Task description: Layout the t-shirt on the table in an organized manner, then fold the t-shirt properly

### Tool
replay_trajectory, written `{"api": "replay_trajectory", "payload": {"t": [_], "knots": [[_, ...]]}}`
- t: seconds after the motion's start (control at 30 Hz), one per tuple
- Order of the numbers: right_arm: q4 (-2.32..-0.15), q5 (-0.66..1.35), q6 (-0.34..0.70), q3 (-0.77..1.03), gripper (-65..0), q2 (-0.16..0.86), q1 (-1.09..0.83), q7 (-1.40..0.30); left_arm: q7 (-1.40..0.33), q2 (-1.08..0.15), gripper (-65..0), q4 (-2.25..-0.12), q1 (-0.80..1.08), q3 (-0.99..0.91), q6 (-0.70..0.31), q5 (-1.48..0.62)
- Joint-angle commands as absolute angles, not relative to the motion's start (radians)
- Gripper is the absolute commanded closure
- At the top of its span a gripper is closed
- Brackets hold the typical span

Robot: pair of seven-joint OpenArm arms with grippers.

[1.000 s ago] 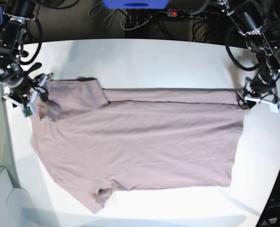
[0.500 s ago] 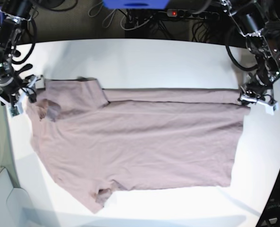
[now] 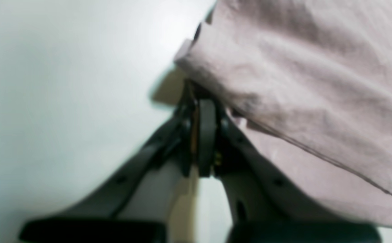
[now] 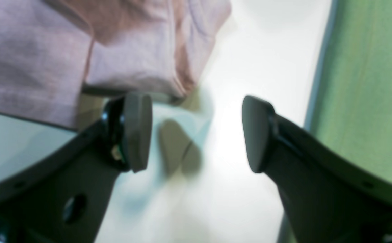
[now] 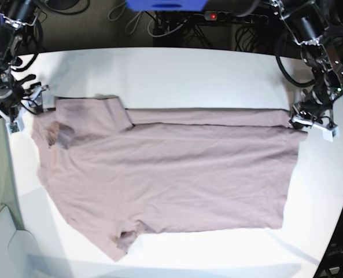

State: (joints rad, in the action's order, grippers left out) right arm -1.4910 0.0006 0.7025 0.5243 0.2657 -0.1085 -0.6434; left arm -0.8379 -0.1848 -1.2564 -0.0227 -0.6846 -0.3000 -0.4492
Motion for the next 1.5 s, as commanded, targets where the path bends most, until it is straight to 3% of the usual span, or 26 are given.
{"api": "replay_trajectory", "payload": {"t": [0.0, 0.6, 0.93, 1.13, 1.3, 1.47], "knots": [[-1.503, 0.012, 0.698, 0.529, -41.9, 0.282, -0.094, -0.622, -0.852, -0.197, -0.3, -1.268, -0.028, -0.687, -0.303, -0.441], [-1.415, 0.013, 0.698, 0.526, -41.0, 0.282, -0.039, -0.622, -0.852, -0.197, -0.3, -1.273, -0.025, -0.687, -0.303, -0.441], [-1.412, 0.013, 0.698, 0.447, -23.4, 0.282, -0.025, -0.621, -0.852, -0.197, -0.3, -1.273, -0.027, -0.687, -0.303, -0.441], [-1.426, 0.013, 0.698, 0.430, -1.0, 0.285, -0.033, -0.568, -0.854, -0.197, -0.3, -1.283, -0.031, -0.687, -0.303, -0.449], [-1.511, 0.012, 0.698, 0.433, 0.0, 0.315, -0.082, -0.570, -0.874, -0.199, -0.3, -1.411, -0.012, -0.688, -0.303, -0.449], [-1.696, 0.010, 0.698, 0.435, 0.0, 0.326, -0.170, -0.572, -1.000, -0.196, -0.3, -1.644, 0.019, -0.750, -0.305, -0.450]]}}
